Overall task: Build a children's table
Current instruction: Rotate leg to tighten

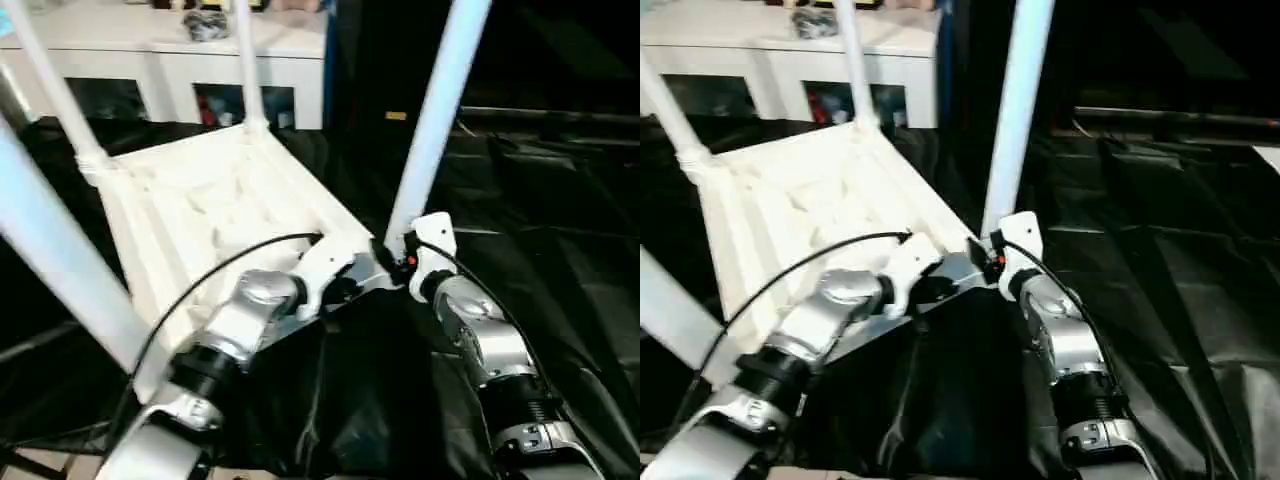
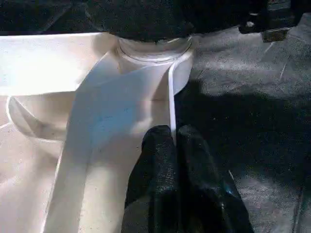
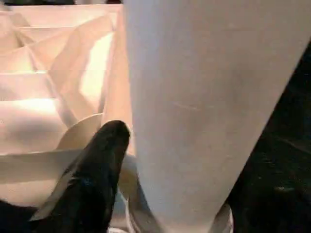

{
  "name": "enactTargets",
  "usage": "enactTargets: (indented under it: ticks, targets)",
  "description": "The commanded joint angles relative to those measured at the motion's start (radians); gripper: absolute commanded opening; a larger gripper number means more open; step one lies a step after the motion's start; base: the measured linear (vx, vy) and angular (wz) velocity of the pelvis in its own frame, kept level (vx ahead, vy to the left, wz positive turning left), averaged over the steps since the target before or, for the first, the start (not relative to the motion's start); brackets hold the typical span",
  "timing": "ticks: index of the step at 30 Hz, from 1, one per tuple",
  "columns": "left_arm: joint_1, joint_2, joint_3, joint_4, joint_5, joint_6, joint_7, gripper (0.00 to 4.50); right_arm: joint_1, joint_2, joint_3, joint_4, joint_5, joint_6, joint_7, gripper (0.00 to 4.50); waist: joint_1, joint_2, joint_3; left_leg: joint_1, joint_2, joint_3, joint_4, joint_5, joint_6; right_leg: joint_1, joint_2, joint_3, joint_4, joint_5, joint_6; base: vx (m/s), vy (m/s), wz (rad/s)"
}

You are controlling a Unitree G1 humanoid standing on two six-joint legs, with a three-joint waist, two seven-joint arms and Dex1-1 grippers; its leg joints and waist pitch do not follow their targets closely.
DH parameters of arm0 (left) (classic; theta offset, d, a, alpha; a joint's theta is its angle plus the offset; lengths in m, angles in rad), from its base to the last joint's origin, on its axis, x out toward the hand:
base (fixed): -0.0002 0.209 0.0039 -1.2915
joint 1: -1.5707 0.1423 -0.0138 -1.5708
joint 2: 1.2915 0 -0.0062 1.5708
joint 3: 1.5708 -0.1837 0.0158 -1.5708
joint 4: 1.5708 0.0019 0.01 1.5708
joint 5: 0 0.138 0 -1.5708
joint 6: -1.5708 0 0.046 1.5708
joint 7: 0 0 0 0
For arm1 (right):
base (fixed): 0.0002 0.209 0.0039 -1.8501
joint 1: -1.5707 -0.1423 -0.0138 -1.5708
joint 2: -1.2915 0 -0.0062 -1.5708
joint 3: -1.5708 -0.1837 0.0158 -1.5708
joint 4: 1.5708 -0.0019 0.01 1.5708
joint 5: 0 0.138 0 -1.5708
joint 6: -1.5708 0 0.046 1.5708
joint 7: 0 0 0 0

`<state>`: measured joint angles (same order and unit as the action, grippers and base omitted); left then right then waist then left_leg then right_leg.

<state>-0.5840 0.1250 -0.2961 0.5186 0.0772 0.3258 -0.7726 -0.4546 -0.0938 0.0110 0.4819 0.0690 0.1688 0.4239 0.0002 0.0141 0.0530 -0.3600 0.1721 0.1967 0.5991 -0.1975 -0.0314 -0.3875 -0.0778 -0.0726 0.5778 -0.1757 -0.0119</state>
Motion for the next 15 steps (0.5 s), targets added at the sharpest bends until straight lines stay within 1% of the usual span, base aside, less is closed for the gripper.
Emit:
enactTargets:
  ticks: [1, 2, 3, 6, 7, 9, 10, 11, 12, 13, 14, 15]
  targets:
    - [-0.013, -0.005, -0.035, -0.041, -0.006, -0.042, -0.036, 0.00, 0.016, 0.015, 0.103, -0.002, 0.016, 0.022, 0.099, 3.48, 0.004, -0.004, -0.054, 0.011, 0.059, -0.040, -0.085, -0.334, 0.016, 0.026, -0.080, 0.047, -0.087, -0.420, -0.172, 0.000, 0.000, 0.00]
    - [-0.008, 0.018, -0.037, -0.048, -0.013, -0.054, -0.069, 0.00, 0.021, -0.026, 0.119, -0.024, 0.007, 0.021, 0.150, 3.56, 0.007, -0.003, -0.056, 0.011, 0.060, -0.039, -0.086, -0.318, 0.018, 0.029, -0.078, 0.047, -0.083, -0.392, -0.178, 0.000, 0.000, 0.00]
    - [-0.006, 0.032, -0.036, -0.051, -0.017, -0.054, -0.087, 0.00, 0.024, -0.051, 0.126, -0.037, 0.005, 0.018, 0.184, 3.56, 0.007, -0.003, -0.057, 0.011, 0.061, -0.036, -0.085, -0.311, 0.021, 0.028, -0.077, 0.049, -0.082, -0.373, -0.183, 0.000, 0.000, 0.00]
    - [-0.002, 0.064, -0.036, -0.055, -0.026, -0.067, -0.135, 0.00, 0.034, -0.104, 0.133, -0.068, 0.020, 0.008, 0.275, 3.56, 0.011, -0.003, -0.059, 0.009, 0.062, -0.033, -0.082, -0.276, 0.034, 0.030, -0.078, 0.053, -0.073, -0.306, -0.211, 0.000, 0.000, 0.00]
    - [0.002, 0.085, -0.037, -0.060, -0.033, -0.080, -0.173, 0.00, 0.039, -0.135, 0.135, -0.083, 0.027, 0.004, 0.326, 3.56, 0.013, -0.003, -0.061, 0.008, 0.063, -0.033, -0.081, -0.259, 0.039, 0.034, -0.079, 0.052, -0.070, -0.285, -0.218, 0.000, 0.000, 0.00]
    - [0.013, 0.114, -0.038, -0.070, -0.052, -0.112, -0.237, 0.00, 0.049, -0.179, 0.142, -0.110, 0.040, 0.007, 0.401, 3.56, 0.019, -0.003, -0.064, 0.009, 0.064, -0.030, -0.077, -0.225, 0.055, 0.036, -0.078, 0.053, -0.064, -0.228, -0.231, 0.000, 0.000, 0.00]
    - [0.017, 0.122, -0.038, -0.073, -0.057, -0.117, -0.255, 0.00, 0.053, -0.190, 0.144, -0.117, 0.043, 0.008, 0.421, 3.56, 0.020, -0.001, -0.066, 0.006, 0.065, -0.029, -0.075, -0.194, 0.067, 0.035, -0.078, 0.055, -0.055, -0.176, -0.249, 0.000, 0.000, 0.00]
    - [0.023, 0.136, -0.038, -0.081, -0.067, -0.129, -0.286, 0.00, 0.059, -0.212, 0.149, -0.131, 0.050, 0.011, 0.460, 3.56, 0.024, -0.003, -0.067, 0.007, 0.065, -0.027, -0.073, -0.173, 0.077, 0.037, -0.076, 0.054, -0.052, -0.145, -0.258, 0.000, 0.000, 0.00]
    - [0.023, 0.136, -0.038, -0.081, -0.067, -0.129, -0.286, 0.00, 0.059, -0.212, 0.149, -0.131, 0.050, 0.011, 0.460, 3.56, 0.024, -0.003, -0.067, 0.007, 0.065, -0.027, -0.073, -0.173, 0.077, 0.037, -0.076, 0.054, -0.052, -0.145, -0.258, 0.000, 0.000, 0.00]
    - [0.029, 0.150, -0.040, -0.092, -0.077, -0.131, -0.318, 0.00, 0.066, -0.235, 0.154, -0.144, 0.055, 0.012, 0.498, 3.56, 0.034, -0.002, -0.073, 0.007, 0.067, -0.026, -0.070, -0.121, 0.093, 0.040, -0.078, 0.054, -0.040, -0.081, -0.271, 0.000, 0.000, 0.00]
    - [0.034, 0.166, -0.043, -0.097, -0.082, -0.139, -0.340, 0.00, 0.072, -0.257, 0.159, -0.157, 0.063, 0.014, 0.535, 3.56, 0.038, -0.002, -0.074, 0.007, 0.067, -0.024, -0.067, -0.088, 0.106, 0.038, -0.075, 0.054, -0.034, -0.033, -0.284, 0.000, 0.000, 0.00]
    - [0.043, 0.192, -0.049, -0.109, -0.093, -0.143, -0.382, 0.00, 0.079, -0.287, 0.165, -0.175, 0.076, 0.017, 0.580, 3.56, 0.042, -0.004, -0.074, 0.006, 0.067, -0.024, -0.066, -0.081, 0.112, 0.040, -0.075, 0.053, -0.032, -0.019, -0.286, 0.000, 0.000, 0.00]
